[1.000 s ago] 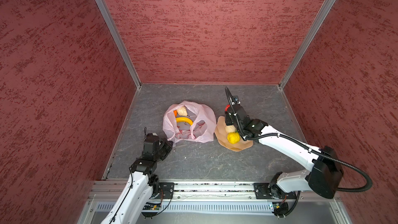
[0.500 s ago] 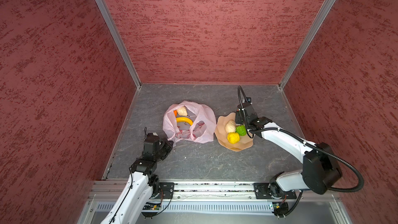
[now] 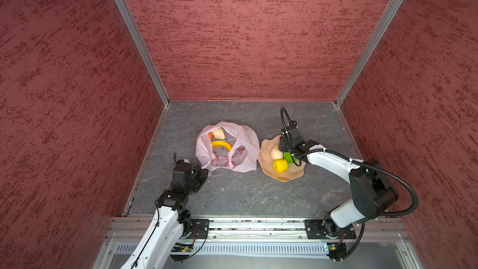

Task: Take the fake fruits out of the plastic bag
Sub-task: 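Carry the red apple over the pink bowl and lower it, then open the right gripper to release the red apple into the bowl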

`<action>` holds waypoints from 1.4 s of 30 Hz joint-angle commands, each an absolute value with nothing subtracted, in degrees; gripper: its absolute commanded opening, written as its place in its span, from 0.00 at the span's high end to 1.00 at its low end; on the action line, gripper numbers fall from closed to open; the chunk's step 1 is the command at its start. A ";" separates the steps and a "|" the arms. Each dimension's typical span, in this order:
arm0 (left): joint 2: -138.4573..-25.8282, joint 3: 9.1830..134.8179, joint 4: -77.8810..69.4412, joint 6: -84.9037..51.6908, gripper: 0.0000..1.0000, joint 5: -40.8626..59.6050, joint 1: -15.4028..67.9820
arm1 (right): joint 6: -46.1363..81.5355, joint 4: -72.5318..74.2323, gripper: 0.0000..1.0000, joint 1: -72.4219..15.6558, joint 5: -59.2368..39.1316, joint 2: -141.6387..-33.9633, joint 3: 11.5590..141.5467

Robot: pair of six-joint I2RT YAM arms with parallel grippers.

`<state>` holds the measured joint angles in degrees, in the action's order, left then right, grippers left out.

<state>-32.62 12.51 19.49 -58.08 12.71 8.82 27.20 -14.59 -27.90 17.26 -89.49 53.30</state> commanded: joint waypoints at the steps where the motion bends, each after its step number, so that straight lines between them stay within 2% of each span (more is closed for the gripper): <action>1: -32.39 12.66 19.03 -57.44 1.00 11.70 9.31 | 28.74 -12.14 0.50 -27.44 16.27 -90.25 52.57; 7: -32.18 12.61 19.05 -57.48 1.00 11.70 9.27 | 29.36 -11.97 0.41 -27.43 16.52 -90.35 52.04; 28: -31.11 12.55 20.00 -57.46 1.00 11.46 9.32 | 29.71 -13.74 0.21 -27.86 18.14 -87.52 52.18; 35: -31.64 12.58 19.29 -57.41 1.00 11.55 9.32 | 29.86 -18.93 0.20 -31.33 22.57 -83.58 55.08; 38: -31.90 12.57 18.92 -57.29 1.00 11.64 9.28 | 29.41 -20.70 0.24 -35.47 24.96 -81.54 58.66; 42: -32.30 12.57 18.55 -57.22 1.00 11.71 9.31 | 27.30 -19.17 0.31 -42.28 24.70 -85.53 65.93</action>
